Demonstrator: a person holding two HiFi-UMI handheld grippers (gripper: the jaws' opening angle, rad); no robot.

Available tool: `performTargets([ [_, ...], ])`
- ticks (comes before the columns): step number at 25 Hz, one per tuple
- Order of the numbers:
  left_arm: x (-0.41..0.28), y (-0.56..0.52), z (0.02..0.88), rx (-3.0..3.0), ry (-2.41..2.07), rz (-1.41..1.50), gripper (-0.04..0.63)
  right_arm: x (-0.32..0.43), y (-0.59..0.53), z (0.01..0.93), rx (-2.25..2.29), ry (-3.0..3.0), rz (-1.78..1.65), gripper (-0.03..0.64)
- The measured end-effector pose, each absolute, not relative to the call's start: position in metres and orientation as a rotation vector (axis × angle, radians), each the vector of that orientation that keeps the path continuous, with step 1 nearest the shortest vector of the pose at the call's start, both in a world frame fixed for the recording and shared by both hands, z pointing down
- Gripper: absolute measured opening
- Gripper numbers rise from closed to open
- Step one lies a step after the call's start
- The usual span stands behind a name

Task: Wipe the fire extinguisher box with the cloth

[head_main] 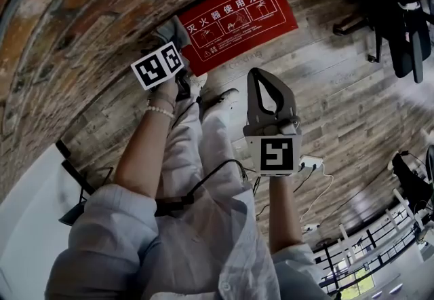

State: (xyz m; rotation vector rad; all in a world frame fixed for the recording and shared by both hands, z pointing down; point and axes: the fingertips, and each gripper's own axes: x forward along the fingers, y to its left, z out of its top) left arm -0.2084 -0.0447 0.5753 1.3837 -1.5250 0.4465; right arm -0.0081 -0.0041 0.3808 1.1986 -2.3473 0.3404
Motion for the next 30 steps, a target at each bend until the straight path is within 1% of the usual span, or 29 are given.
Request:
performTargets([
  [9, -0.181, -0.051, 0.545, 1.478, -1.493, 0.388, 0.009, 0.003, -0.003, 0.381, 1.223, -2.342, 0.344, 0.008],
  [20, -0.09, -0.075, 0.513, 1.606, -1.355, 0.273, 0.009, 0.032, -0.001, 0.386, 1.275, -2.316, 0.384, 0.008],
  [30, -0.01, -0.1, 0.51, 1.69, -1.241, 0.244, 0.009, 0.068, 0.002, 0.398, 1.341, -2.282, 0.424, 0.008],
])
